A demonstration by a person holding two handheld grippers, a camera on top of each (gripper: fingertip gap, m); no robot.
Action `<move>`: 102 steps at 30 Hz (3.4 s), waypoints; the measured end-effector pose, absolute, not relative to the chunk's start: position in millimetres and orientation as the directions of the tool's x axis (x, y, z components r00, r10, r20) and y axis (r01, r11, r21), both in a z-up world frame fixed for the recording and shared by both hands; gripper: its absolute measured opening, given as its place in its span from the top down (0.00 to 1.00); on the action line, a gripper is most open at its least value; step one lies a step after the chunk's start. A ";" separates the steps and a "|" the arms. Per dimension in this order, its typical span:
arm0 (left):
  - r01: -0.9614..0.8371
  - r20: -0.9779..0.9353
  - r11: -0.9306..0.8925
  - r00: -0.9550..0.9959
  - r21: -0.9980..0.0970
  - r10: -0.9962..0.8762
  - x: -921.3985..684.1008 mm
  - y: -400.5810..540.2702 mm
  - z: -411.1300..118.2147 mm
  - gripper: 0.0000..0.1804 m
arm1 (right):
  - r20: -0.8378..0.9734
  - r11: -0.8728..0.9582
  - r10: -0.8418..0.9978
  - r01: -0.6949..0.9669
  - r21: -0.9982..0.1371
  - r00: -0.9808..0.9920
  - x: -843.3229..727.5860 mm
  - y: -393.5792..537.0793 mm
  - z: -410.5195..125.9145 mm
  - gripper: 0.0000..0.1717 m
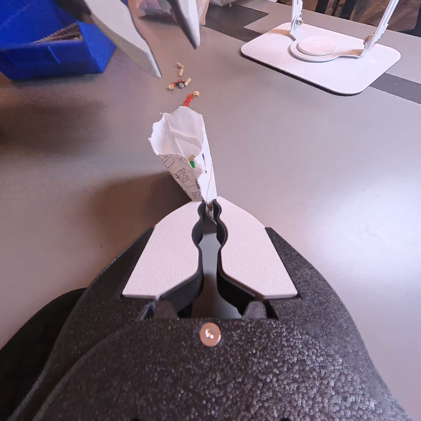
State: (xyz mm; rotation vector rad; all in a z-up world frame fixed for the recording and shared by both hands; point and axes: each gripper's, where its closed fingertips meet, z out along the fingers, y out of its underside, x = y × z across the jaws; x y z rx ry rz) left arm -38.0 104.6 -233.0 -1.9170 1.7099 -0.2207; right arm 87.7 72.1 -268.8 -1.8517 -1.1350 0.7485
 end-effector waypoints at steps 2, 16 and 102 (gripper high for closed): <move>-0.863 -0.189 -0.183 0.302 -0.471 -0.934 -73.6 123.7 -256.1 0.77 | -0.068 -0.257 0.907 0.420 -0.870 0.415 87.0 71.6 -268.9 0.97; -0.857 -0.037 -0.286 0.333 -0.429 -0.942 -101.6 120.5 -306.3 0.82 | -0.074 -0.262 0.907 0.419 -0.869 0.415 87.5 71.5 -269.1 0.97; -0.797 -0.001 -0.286 0.338 -0.532 -0.941 -90.1 110.4 -301.6 0.96 | -0.086 -0.272 0.909 0.424 -0.864 0.408 87.5 70.9 -270.7 0.97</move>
